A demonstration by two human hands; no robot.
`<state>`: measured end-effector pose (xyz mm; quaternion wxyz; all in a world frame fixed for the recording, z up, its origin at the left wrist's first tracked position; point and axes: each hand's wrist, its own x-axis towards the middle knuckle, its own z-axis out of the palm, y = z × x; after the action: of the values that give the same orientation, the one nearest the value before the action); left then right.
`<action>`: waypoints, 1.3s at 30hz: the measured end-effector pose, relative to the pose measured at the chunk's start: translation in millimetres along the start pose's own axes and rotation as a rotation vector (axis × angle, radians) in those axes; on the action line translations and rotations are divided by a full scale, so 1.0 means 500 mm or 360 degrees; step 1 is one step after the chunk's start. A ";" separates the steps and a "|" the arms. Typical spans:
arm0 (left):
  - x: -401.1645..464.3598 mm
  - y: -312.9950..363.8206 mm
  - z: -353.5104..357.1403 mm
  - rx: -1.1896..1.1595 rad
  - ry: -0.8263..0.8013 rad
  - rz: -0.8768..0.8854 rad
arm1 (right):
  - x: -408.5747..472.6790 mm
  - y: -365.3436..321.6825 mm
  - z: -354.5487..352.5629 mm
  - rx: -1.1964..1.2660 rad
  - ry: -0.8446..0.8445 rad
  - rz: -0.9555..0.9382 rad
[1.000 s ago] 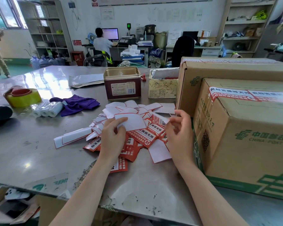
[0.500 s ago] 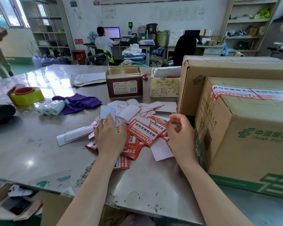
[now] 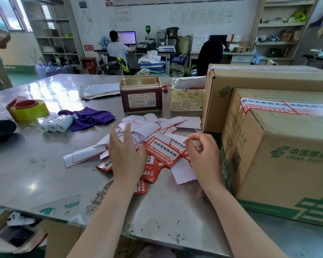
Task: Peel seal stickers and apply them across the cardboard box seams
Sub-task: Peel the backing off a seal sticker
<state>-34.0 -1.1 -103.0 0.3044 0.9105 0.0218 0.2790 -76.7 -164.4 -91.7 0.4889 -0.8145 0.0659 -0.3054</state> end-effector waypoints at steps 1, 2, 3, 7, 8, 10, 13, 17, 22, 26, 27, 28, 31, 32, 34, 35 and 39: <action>-0.002 0.001 0.003 -0.0057 0.0001 0.0085 | 0.000 0.000 0.000 -0.0006 -0.0009 -0.0015; -0.003 0.001 0.005 -0.0113 0.0010 0.0170 | -0.001 -0.001 0.000 -0.0021 -0.0017 -0.0028; -0.005 0.001 0.007 -0.0168 0.0016 0.0250 | -0.001 -0.001 0.001 -0.0039 -0.0023 -0.0039; -0.017 0.009 0.009 -0.0265 -0.0072 0.0652 | 0.000 0.005 0.006 -0.0176 -0.0048 -0.0158; -0.021 0.011 0.012 -0.0268 -0.0077 0.0782 | 0.000 0.007 0.009 -0.0215 -0.0065 -0.0197; -0.027 0.014 0.020 -0.0285 -0.0075 0.0968 | -0.001 0.010 0.014 -0.0263 -0.0097 -0.0269; -0.025 0.010 0.031 -0.0282 0.0019 0.1057 | -0.002 0.012 0.018 -0.0298 -0.0121 -0.0302; -0.020 0.004 0.029 -0.0311 0.0076 0.0982 | -0.002 0.010 0.019 -0.0348 -0.0162 -0.0356; -0.025 0.012 0.026 -0.0475 0.0031 0.0846 | -0.001 0.002 0.007 0.0000 -0.0217 -0.0067; -0.026 0.020 0.021 -0.0658 -0.0063 0.0699 | 0.006 -0.004 -0.002 0.0558 -0.0211 0.0290; -0.026 0.023 0.016 -0.0724 -0.0094 0.0643 | 0.009 -0.001 -0.001 0.0674 -0.0187 0.0379; -0.027 0.026 0.010 -0.0794 -0.0126 0.0563 | 0.012 0.002 0.000 0.0756 -0.0164 0.0447; -0.025 0.032 -0.007 -0.1189 -0.0331 0.0193 | 0.014 0.012 0.007 0.0754 -0.0172 0.0496; -0.024 0.032 -0.010 -0.1345 -0.0397 0.0064 | 0.013 0.012 0.007 0.0757 -0.0188 0.0489; -0.021 0.036 -0.016 -0.1480 -0.0459 -0.0114 | 0.013 0.005 0.002 0.0814 -0.0217 0.0510; -0.022 0.038 -0.018 -0.1487 -0.0472 -0.0152 | 0.014 0.000 -0.003 0.0852 -0.0229 0.0521; -0.025 0.045 -0.020 -0.1491 -0.0461 -0.0142 | 0.011 -0.010 -0.004 0.0849 -0.0326 0.0433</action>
<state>-52.5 -16.7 -89.8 0.6927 0.7033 -0.1096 0.1160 -74.3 -165.2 -84.3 0.7258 -0.6677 0.0424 -0.1602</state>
